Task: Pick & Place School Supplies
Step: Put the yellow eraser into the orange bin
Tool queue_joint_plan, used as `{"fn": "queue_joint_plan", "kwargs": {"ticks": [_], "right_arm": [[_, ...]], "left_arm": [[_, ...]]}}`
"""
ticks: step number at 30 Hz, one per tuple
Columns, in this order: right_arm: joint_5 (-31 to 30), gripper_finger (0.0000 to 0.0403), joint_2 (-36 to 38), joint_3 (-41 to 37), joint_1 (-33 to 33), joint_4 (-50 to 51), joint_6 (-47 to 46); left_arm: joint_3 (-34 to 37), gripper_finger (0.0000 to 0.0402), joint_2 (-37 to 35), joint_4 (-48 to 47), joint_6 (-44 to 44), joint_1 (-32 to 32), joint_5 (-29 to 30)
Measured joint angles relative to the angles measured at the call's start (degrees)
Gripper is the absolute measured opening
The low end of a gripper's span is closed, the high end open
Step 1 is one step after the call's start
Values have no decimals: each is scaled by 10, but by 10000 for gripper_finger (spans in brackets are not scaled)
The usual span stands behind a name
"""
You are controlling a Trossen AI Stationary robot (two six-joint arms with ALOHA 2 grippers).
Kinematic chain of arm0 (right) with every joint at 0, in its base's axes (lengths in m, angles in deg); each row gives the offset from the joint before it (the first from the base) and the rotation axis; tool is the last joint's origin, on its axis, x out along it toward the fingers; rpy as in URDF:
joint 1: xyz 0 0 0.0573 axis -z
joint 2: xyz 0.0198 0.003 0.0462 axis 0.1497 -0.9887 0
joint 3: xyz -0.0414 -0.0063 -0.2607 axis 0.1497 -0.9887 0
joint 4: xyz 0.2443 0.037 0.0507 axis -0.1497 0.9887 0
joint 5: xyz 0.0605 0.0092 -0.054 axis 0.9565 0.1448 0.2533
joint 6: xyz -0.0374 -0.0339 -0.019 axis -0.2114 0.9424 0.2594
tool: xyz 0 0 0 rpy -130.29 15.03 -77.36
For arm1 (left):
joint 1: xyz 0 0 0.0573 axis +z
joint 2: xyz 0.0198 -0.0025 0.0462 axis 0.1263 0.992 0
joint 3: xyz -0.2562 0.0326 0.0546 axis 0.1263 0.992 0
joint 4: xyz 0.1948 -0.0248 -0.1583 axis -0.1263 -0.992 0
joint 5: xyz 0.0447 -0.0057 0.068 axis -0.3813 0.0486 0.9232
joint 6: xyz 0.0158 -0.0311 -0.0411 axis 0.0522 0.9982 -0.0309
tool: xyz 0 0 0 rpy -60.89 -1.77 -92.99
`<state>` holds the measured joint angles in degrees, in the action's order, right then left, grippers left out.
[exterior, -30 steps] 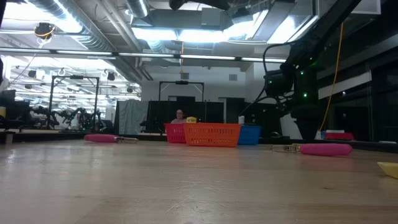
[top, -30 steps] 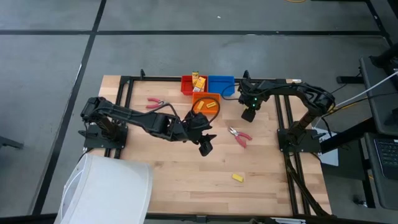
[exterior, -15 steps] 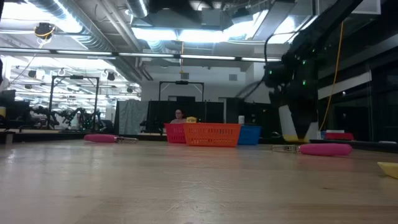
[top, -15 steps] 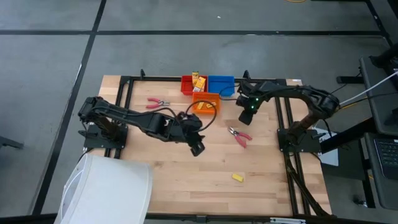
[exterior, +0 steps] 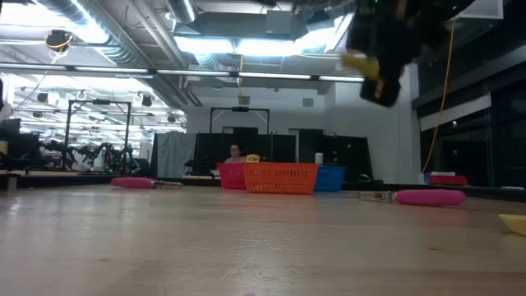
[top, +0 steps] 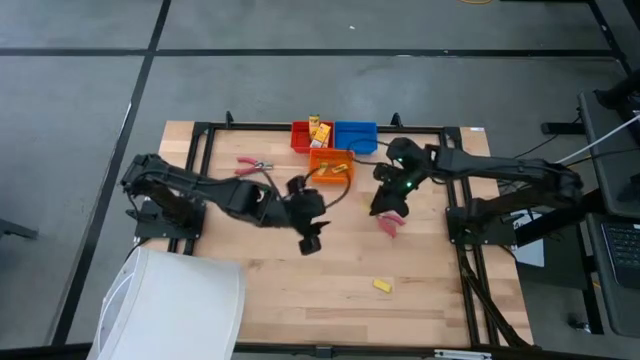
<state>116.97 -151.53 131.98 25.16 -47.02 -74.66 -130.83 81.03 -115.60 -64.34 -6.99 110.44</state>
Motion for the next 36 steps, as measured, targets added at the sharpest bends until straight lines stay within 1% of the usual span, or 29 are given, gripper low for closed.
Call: {"fn": "queue_joint_plan", "kwargs": {"ticks": [2, 6, 9, 12, 14, 18, 21, 26, 30, 33, 36], "right_arm": [[21, 56, 6, 0, -28, -52, -48], [46, 56, 6, 0, -70, -138, -131], [47, 56, 6, 0, -83, -189, -173], [43, 56, 6, 0, -90, -228, -209], [35, 56, 6, 0, -92, -237, -220], [18, 57, -1, 0, -94, -240, -229], [14, 57, -9, 0, -97, -261, -241], [8, 57, -24, 0, -99, -309, -267], [3, 57, -33, 0, -99, -329, -280], [-3, 57, -34, 0, -99, -335, -280], [-11, 57, -35, 0, -99, -335, -280]], "left_arm": [[0, 189, -1, 42, -49, 17, -21], [0, 190, -1, 60, -124, 43, -65], [0, 195, 6, 64, -163, 56, -105], [0, 202, 6, 84, -197, 58, -131], [0, 208, 6, 102, -215, 58, -141], [0, 218, 6, 125, -229, 58, -151], [0, 221, 8, 124, -231, 58, -159], [0, 220, 15, 134, -243, 57, -168], [0, 215, 23, 134, -244, 57, -171], [0, 206, 28, 130, -245, 57, -155], [0, 180, 29, 132, -244, 57, -122]]}}
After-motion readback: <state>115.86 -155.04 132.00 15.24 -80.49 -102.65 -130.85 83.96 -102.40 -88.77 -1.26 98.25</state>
